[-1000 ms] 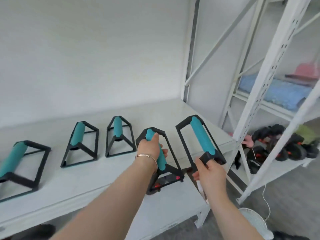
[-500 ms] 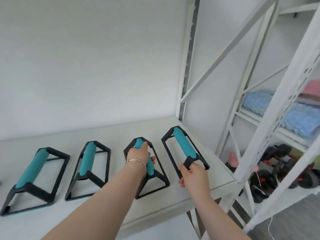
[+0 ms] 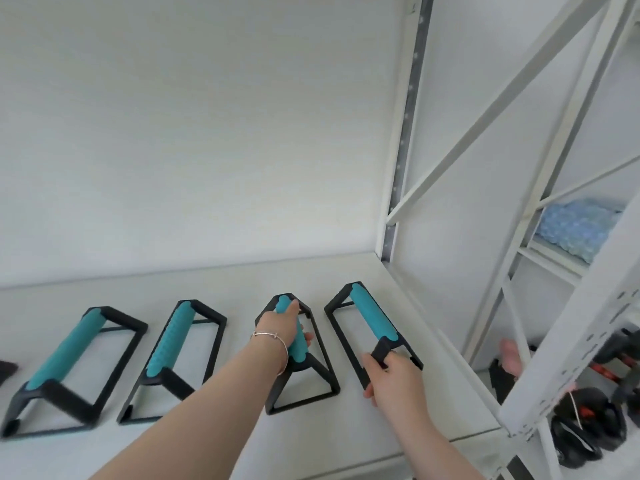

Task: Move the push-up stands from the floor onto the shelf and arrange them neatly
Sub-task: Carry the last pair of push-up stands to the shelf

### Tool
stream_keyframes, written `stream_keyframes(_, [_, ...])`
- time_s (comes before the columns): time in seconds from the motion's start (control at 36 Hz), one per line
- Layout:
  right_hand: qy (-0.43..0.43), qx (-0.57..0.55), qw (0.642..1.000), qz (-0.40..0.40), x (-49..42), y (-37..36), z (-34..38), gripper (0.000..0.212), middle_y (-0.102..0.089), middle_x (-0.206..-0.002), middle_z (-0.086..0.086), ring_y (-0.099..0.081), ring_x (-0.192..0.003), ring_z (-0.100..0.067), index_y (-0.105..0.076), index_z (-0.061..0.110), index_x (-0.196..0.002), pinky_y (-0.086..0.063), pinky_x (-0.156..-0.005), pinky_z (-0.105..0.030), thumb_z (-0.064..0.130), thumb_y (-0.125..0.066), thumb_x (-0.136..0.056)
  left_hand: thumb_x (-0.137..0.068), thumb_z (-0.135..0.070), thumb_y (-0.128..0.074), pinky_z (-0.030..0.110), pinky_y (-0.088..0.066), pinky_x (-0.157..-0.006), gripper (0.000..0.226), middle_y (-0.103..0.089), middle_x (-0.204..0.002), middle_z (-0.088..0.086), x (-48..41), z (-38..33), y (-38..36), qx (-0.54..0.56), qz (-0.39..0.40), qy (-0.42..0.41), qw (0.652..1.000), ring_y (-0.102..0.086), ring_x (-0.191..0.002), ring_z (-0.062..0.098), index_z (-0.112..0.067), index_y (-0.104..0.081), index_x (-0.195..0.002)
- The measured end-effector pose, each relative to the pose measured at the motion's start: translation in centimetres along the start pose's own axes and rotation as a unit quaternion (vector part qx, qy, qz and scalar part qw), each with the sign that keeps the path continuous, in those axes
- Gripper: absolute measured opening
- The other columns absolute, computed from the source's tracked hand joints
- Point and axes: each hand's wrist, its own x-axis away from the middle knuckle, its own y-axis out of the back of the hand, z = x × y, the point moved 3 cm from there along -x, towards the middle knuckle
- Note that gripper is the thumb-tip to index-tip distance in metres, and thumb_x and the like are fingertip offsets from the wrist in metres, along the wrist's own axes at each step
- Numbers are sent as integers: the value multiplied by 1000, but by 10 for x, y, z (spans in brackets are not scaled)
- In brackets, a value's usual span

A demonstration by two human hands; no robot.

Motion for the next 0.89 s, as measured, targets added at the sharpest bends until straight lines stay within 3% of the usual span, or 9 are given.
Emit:
stream_keyframes(0.17, [-11, -18, 1000, 13, -6, -3, 2, 27, -66, -51, -9, -65, -47, -24, -66, 8, -73, -59, -52, -40, 27, -62, -92, -93, -32, -60, 29, -49, -48, 30, -61, -84, 12, 0, 1, 1, -28, 8, -25, 999, -65, -47, 22, -5, -53, -102])
stream_keyframes(0.25, [-7, -25, 1000, 15, -8, -6, 4, 27, -66, -51, -8, -65, -46, -22, -66, 8, -73, -59, -51, -39, 27, -63, -92, -93, -30, -60, 28, -50, -46, 24, -61, -82, 11, 4, 2, 2, -29, 7, -49, 998, -65, -44, 20, -7, -53, -96])
stream_keyframes(0.39, [-10, -62, 998, 29, -10, -6, 3, 30, -66, -50, -8, -64, -43, -20, -64, 3, -70, -56, -48, -28, 25, -64, -91, -90, -34, -60, 34, -57, -64, 30, -65, -83, 11, 8, 4, 8, -96, -20, -104, 990, -71, -59, 21, -6, -56, -99])
stream_keyframes(0.47, [10, -80, 997, 1, -3, -3, -1, 30, -68, -53, -3, -67, -47, -16, -63, 6, -68, -52, -50, -18, 27, -65, -90, -86, -45, -60, 41, -55, -81, 40, -67, -94, 10, 11, 2, 13, -211, -71, -155, 962, -67, -82, 26, -8, -57, -102])
stream_keyframes(0.56, [48, -92, 993, -55, 7, 2, -2, 18, -68, -58, -1, -68, -51, -12, -63, 17, -73, -52, -51, -17, 24, -68, -89, -87, -49, -58, 35, -49, -78, 49, -61, -99, 3, 17, 1, 18, -283, -100, -195, 934, -60, -88, 22, -12, -50, -117])
stream_keyframes(0.67, [162, 6, 979, -126, 16, 7, 6, 21, -60, -65, -1, -60, -59, -20, -58, 14, -71, -50, -55, -32, 20, -72, -84, -89, -46, -56, 36, -49, -82, 58, -58, -116, 7, 28, -2, 21, -345, -110, -256, 896, -59, -99, 24, -12, -41, -134])
stream_keyframes(0.89, [261, 72, 950, -154, 31, 3, 24, 37, -47, -57, -2, -43, -53, -24, -45, 9, -60, -41, -49, -35, 16, -74, -83, -91, -46, -53, 41, -44, -98, 56, -49, -131, 6, 44, 4, 31, -402, -95, -325, 851, -51, -115, 23, -14, -42, -135])
